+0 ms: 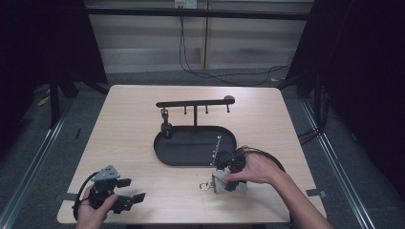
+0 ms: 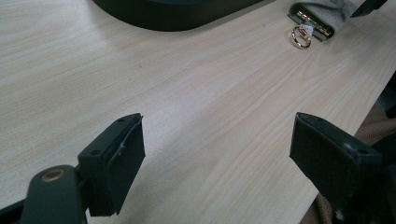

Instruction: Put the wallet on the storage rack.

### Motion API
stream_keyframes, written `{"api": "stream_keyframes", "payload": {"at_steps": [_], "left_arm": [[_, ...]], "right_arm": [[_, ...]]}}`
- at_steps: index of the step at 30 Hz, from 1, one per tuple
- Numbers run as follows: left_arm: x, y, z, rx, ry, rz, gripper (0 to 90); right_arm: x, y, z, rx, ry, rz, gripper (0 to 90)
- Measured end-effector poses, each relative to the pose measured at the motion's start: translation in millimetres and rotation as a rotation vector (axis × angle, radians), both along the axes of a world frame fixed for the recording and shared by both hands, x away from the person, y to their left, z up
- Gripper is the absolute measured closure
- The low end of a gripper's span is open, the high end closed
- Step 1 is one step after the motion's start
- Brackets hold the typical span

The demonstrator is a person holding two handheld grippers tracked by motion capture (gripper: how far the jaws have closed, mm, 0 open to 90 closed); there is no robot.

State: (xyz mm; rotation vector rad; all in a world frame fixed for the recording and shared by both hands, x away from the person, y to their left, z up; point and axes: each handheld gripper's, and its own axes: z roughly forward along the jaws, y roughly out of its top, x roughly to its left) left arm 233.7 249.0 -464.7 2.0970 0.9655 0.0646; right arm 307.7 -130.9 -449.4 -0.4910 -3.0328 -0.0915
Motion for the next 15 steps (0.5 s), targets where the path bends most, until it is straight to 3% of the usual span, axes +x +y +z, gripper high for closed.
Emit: {"api": "stream_keyframes", "payload": {"at_steps": [10,15], "left_arm": [[0.1,-0.1,-0.5,-0.001,0.004,-0.003,17.9],[0.1,0.4,-0.1,-0.009,0.005,0.000,17.8]], "right_arm": [[-3.1,8.6,-15.7,-0.050,0.003,0.053,16.4],[-3.6,11.2,-20.8,-0.063,-0.004,0.049,19.1]]}}
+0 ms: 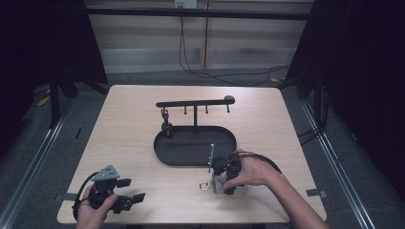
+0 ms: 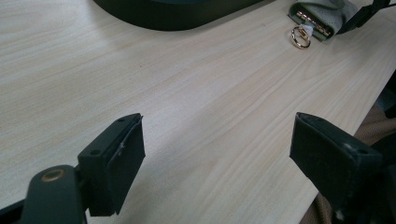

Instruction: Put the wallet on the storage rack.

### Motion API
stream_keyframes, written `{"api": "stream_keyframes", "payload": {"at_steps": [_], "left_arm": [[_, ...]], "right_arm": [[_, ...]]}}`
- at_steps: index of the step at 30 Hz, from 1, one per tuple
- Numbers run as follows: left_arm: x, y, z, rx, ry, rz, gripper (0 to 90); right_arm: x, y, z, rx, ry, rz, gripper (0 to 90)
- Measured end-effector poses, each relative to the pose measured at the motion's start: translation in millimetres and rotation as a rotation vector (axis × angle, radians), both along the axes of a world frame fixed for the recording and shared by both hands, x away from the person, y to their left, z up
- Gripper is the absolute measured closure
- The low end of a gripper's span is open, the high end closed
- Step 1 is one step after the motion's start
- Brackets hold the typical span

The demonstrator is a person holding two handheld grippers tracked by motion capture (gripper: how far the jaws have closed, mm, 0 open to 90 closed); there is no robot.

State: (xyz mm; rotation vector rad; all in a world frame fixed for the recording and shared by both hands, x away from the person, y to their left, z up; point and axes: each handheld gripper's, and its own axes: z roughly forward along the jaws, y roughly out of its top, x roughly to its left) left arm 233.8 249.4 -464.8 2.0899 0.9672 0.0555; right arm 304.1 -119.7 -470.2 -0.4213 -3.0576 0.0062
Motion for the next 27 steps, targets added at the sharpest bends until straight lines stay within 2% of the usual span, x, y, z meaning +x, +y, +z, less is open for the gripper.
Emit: {"api": "stream_keyframes", "payload": {"at_steps": [3,12,15,22,27], "left_arm": [[0.0,0.0,0.0,0.001,0.001,-0.001,17.8],[0.5,-0.4,-0.5,0.002,0.006,-0.004,17.8],[0.6,-0.6,-0.8,0.004,0.007,-0.003,17.8],[1.2,0.2,-1.1,0.005,0.008,0.001,17.8],[1.2,0.5,-0.9,0.004,0.008,0.000,17.8]], "right_arm": [[-0.4,0.4,-3.2,-0.004,-0.011,0.035,20.7],[-2.9,0.9,-3.0,-0.004,-0.023,0.044,23.2],[-3.0,1.7,-1.9,-0.012,-0.022,0.021,26.2],[-0.4,4.5,-0.4,-0.031,-0.001,0.011,29.8],[1.6,4.8,1.4,-0.018,0.024,-0.011,30.3]]}}
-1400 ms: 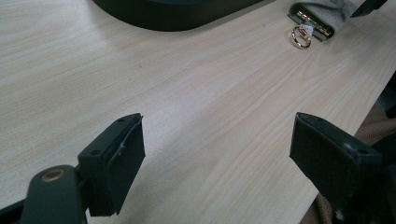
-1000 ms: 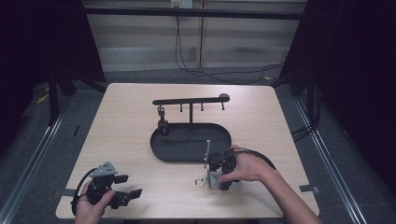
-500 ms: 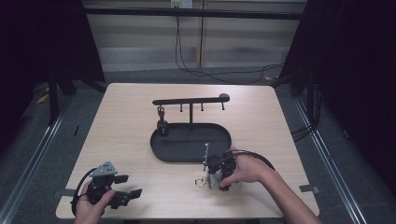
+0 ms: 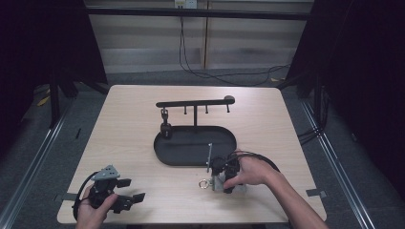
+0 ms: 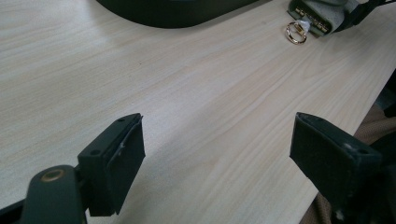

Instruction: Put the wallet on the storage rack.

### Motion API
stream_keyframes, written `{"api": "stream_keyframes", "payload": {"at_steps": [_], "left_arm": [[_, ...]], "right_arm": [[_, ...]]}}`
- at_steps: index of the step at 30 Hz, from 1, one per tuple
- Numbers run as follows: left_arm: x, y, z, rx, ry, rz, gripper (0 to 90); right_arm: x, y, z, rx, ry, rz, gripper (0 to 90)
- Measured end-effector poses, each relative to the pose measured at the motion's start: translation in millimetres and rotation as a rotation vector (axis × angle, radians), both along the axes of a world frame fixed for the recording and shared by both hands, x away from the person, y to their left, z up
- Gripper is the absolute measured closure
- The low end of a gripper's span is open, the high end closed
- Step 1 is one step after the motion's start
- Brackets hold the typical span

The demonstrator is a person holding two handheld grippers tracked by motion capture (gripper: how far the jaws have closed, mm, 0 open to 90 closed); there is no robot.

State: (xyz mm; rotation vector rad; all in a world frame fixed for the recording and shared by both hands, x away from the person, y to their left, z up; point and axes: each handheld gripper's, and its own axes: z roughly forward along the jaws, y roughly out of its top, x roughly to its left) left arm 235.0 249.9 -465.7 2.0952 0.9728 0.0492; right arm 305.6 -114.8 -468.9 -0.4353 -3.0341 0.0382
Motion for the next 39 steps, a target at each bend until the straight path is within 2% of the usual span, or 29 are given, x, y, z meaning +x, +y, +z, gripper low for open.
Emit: {"api": "stream_keyframes", "payload": {"at_steps": [4,5,9,11,16,17,25,34,37,39], "left_arm": [[0.3,0.6,0.1,0.001,0.000,-0.002,17.8],[0.4,0.6,0.2,0.000,0.001,-0.002,17.8],[0.7,-0.2,-0.5,-0.003,0.004,0.003,17.7],[1.1,-0.4,-0.6,-0.002,0.009,-0.001,17.7],[1.4,0.7,0.3,-0.011,0.007,0.003,17.7],[2.2,1.3,0.5,-0.014,0.010,0.009,17.5],[3.7,3.2,-0.8,-0.017,0.018,0.012,17.2],[3.0,2.9,-1.1,-0.011,0.010,0.005,17.2],[2.9,3.1,-0.8,-0.010,0.011,-0.002,17.2],[1.4,2.0,-0.1,0.001,-0.003,0.001,17.3]], "right_arm": [[0.5,0.2,2.7,0.000,0.001,-0.004,30.4],[0.3,-0.5,5.2,0.002,0.005,-0.028,30.4],[2.1,-2.6,11.5,0.028,0.011,-0.045,30.5],[2.7,-4.1,17.0,0.025,0.008,-0.067,30.6],[3.9,-4.9,24.9,0.026,0.002,-0.073,30.6],[4.7,-5.2,28.5,0.043,-0.009,-0.076,30.7],[9.2,-7.5,37.9,0.063,0.014,-0.104,30.8],[15.6,-12.1,47.6,0.092,-0.001,-0.127,30.8],[14.9,-12.9,50.6,0.087,0.004,-0.135,30.8],[14.2,-14.6,53.7,0.101,0.000,-0.145,30.8]]}}
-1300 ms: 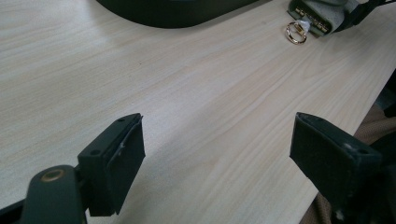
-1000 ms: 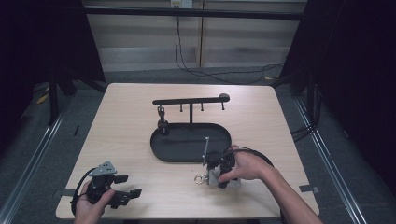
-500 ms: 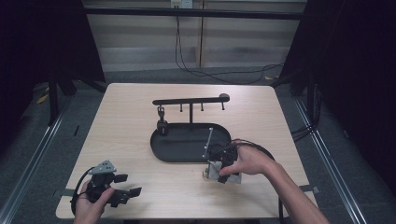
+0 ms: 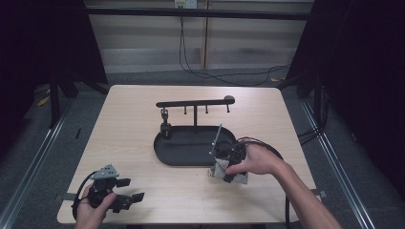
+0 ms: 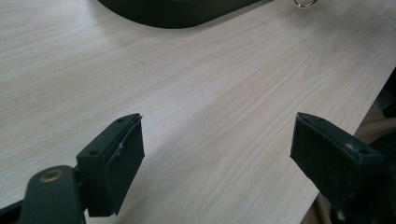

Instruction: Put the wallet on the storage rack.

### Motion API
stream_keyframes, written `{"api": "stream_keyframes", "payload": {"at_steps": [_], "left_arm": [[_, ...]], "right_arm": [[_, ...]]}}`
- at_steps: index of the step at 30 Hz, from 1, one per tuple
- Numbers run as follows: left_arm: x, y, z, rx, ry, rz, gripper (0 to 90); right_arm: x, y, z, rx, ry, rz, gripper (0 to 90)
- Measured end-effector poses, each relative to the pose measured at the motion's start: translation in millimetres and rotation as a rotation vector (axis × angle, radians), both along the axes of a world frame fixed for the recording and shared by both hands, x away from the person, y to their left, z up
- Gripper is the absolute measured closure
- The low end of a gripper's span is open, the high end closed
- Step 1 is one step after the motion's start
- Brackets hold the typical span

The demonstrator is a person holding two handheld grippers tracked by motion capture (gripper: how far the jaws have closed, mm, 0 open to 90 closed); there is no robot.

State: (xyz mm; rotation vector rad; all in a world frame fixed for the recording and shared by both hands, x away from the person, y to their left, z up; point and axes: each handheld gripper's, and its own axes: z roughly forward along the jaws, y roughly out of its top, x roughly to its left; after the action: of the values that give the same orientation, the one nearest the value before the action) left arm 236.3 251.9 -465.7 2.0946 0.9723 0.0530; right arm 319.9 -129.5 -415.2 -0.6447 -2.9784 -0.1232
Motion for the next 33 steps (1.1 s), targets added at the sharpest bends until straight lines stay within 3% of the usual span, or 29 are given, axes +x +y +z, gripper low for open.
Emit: {"api": "stream_keyframes", "payload": {"at_steps": [12,21,30,33], "left_arm": [[0.0,-0.4,-0.3,-0.001,-0.001,-0.003,17.3],[-0.1,-0.7,-0.2,-0.003,0.001,-0.009,17.3],[0.1,0.0,0.1,-0.007,0.000,-0.008,17.3],[0.2,0.0,0.0,-0.002,0.001,-0.013,17.3]], "right_arm": [[6.0,-7.9,19.5,0.032,-0.032,-0.051,30.8],[15.9,-8.7,30.6,0.075,-0.024,-0.102,30.9],[28.2,-15.9,38.7,0.120,-0.019,-0.179,30.9],[34.8,-22.5,40.7,0.160,-0.022,-0.240,30.9]]}}
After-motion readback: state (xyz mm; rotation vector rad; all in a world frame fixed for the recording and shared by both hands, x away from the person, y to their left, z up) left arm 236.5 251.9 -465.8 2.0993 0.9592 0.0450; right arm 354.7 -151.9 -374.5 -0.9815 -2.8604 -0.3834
